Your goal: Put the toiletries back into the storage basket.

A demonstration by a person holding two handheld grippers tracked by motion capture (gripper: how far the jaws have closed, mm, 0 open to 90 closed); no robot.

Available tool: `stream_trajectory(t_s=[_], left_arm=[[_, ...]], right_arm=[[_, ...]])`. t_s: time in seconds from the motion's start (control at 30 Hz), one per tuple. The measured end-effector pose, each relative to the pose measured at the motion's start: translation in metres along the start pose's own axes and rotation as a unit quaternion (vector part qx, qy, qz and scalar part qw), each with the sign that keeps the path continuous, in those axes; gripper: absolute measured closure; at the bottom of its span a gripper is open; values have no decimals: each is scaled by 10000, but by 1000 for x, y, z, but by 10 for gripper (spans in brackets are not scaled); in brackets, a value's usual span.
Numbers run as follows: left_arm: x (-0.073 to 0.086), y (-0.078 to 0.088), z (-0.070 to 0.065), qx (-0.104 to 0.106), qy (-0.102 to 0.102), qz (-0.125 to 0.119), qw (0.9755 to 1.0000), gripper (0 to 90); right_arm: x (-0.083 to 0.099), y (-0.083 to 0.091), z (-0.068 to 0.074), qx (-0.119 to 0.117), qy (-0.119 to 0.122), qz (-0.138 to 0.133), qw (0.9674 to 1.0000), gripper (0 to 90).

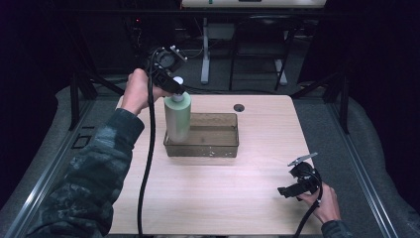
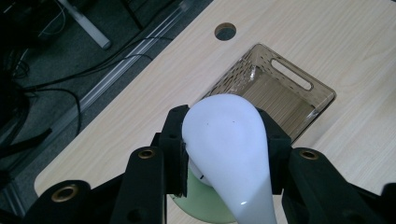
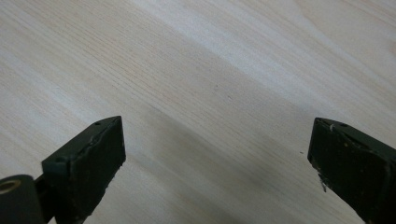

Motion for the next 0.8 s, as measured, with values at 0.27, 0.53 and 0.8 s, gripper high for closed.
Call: stream_trajectory(t_s=[0.27,0.53,0.8], left_arm=[[3,-8,1,48,30,-8,10000,628],[11,-17,4,104,116,25,9999,628],[19,-22,5,149,135,67,9998,628]], right_arm=[[0,0,0,-6,2,2,10000,38],[0,0,0,-12,-7,10,10000,39],[0,-1,1,-21,9,7,10000,40]])
Point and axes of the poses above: each handheld gripper's, and its own axes: y roughly backward along the jaws, x roughly out of its underside, z roughly to its left, the point moved 4 cm from there along -y, roughly forward along the jaws, and after that the axes turned 12 degrees about x, right-handed, at the moved point
